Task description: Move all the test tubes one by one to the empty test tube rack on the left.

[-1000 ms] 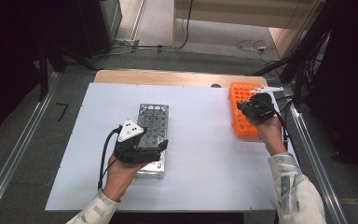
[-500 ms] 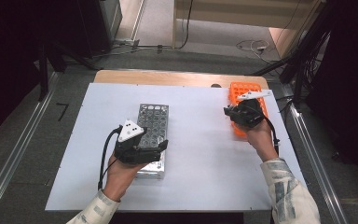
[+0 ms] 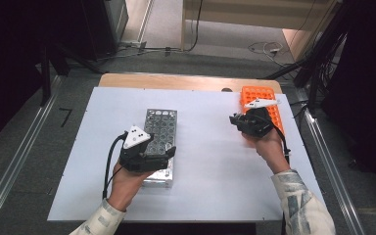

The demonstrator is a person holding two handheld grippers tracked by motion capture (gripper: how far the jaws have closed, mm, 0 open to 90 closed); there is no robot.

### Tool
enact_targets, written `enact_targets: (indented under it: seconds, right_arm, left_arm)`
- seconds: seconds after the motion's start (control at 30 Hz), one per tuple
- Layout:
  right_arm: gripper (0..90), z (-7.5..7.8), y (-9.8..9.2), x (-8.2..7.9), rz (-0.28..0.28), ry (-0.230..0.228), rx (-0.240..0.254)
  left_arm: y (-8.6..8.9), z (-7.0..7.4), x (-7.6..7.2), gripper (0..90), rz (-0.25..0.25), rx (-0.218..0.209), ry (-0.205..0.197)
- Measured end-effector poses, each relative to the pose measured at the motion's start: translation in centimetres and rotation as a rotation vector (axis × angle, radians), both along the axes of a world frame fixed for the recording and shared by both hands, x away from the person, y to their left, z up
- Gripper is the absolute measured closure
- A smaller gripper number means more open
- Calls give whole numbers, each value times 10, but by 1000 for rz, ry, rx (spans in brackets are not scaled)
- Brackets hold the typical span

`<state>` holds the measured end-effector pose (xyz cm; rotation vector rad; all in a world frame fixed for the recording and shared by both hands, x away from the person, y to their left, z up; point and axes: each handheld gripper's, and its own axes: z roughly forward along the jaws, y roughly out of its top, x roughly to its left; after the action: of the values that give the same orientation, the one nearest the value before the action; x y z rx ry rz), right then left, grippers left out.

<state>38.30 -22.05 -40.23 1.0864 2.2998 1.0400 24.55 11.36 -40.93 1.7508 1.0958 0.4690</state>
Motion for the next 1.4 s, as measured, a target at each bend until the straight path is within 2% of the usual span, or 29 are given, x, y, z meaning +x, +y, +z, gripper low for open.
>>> enact_targets:
  seconds: [0.13, 0.77, 1.4]
  right_arm:
    - [728, -1, 5, -5, 22, 5, -3]
    - [728, -12, 21, -30, 98, 27, 50]
    - [728, -20, 31, -49, 145, 45, 37]
  left_arm:
    - [0, 0, 0, 157, -1, -1, -1]
    - [1, 0, -1, 157, 3, -1, -3]
    - [-1, 0, -3, 156, -3, -7, -4]
